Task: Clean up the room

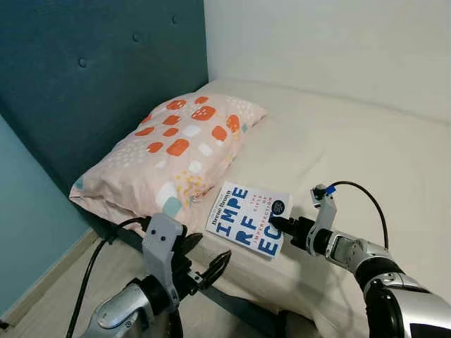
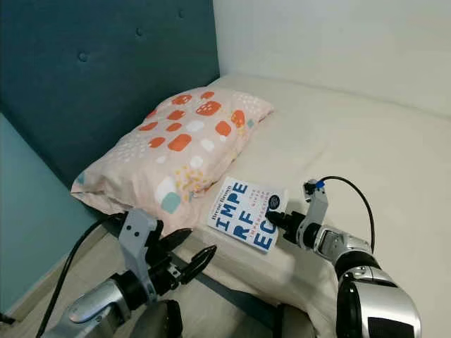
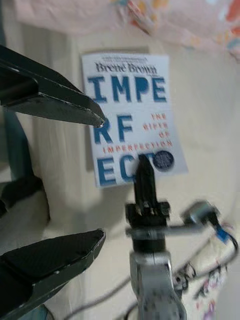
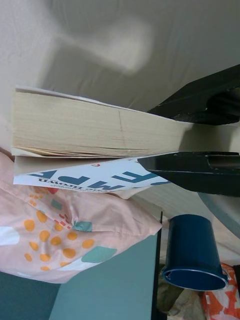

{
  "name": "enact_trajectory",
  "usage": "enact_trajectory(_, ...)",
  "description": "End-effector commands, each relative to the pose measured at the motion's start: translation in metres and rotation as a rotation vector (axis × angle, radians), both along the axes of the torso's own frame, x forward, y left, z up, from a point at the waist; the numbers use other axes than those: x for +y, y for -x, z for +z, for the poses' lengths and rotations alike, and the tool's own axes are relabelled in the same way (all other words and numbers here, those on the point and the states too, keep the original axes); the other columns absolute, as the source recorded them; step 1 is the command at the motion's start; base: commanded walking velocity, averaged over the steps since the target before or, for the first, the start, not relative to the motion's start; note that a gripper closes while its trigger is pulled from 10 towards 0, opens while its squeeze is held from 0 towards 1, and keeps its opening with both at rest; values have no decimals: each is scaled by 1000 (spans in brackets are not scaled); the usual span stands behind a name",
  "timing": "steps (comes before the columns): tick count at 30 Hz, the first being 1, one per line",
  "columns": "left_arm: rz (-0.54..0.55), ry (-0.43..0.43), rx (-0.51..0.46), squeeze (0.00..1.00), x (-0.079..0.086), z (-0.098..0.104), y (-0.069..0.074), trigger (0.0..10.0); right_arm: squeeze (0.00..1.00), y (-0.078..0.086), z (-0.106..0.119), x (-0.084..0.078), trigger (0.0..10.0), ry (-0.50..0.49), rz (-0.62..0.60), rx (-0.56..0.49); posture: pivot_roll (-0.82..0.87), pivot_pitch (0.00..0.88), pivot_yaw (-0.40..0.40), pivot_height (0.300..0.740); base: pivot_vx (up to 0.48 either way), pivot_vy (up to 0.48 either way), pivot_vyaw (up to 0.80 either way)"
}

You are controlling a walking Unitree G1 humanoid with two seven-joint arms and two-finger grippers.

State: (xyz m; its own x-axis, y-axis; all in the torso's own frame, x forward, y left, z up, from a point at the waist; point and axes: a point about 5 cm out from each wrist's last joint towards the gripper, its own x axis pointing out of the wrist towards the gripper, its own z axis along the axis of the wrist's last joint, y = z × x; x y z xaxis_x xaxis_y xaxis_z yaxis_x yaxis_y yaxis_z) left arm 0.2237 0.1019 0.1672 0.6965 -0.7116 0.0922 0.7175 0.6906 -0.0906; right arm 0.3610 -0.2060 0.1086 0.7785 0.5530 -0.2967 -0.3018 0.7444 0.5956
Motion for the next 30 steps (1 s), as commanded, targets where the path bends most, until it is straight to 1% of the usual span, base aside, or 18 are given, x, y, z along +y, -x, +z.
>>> enact_trajectory(1,-105,-15,1,0,-9,1,10,10000,0,4,-7,-2,10000,18,-12,34,152,270,11,577,0,0,0)
enact_trajectory(3,-191,-40,-28,0,-19,3,18,10000,0,4,-9,-1,10000,24,-16,40,152,270,11,577,0,0,0)
enact_trajectory(6,-201,-33,-49,0,-24,6,17,10000,0,4,-9,-1,10000,25,-15,40,149,269,8,577,0,0,0)
enact_trajectory(9,-159,-38,-94,0,-24,10,8,10000,0,3,-8,-1,10000,18,-26,36,146,267,8,577,0,0,0)
enact_trajectory(11,-150,-39,-100,0,-24,10,7,10000,0,3,-8,-1,10000,18,-28,36,146,267,8,577,0,0,0)
enact_trajectory(12,-127,-49,-105,0,-20,9,1,10000,0,3,-7,-1,10000,14,-32,33,143,263,10,577,0,0,0)
enact_trajectory(21,-117,-78,-115,0,-15,8,-2,10000,8,2,-6,0,10000,5,-35,30,145,263,10,577,0,0,0)
enact_trajectory(22,-117,-77,-113,0,-15,8,-2,10000,39,2,-6,0,10000,5,-35,30,145,263,10,577,0,0,0)
enact_trajectory(23,-117,-77,-113,0,-15,8,-2,10000,39,2,-6,0,10000,5,-35,30,145,263,10,577,0,0,0)
enact_trajectory(24,-116,-79,-112,0,-15,7,-2,10000,435,1,-6,0,10000,8,-37,30,145,263,10,577,0,0,0)
enact_trajectory(26,-116,-79,-112,0,-15,7,-2,10000,435,1,-6,0,10000,8,-37,30,145,263,10,577,0,0,0)
enact_trajectory(27,-115,-81,-110,0,-14,6,-2,10000,804,1,-6,0,10000,10,-40,30,148,268,8,577,0,0,0)
enact_trajectory(28,-113,-81,-110,0,-14,6,-2,10000,1000,1,-6,0,10000,14,-45,30,148,268,8,577,0,0,0)
enact_trajectory(30,-111,-81,-110,0,-15,5,-2,10000,1000,1,-6,-1,10000,22,-56,28,148,268,8,577,0,0,0)
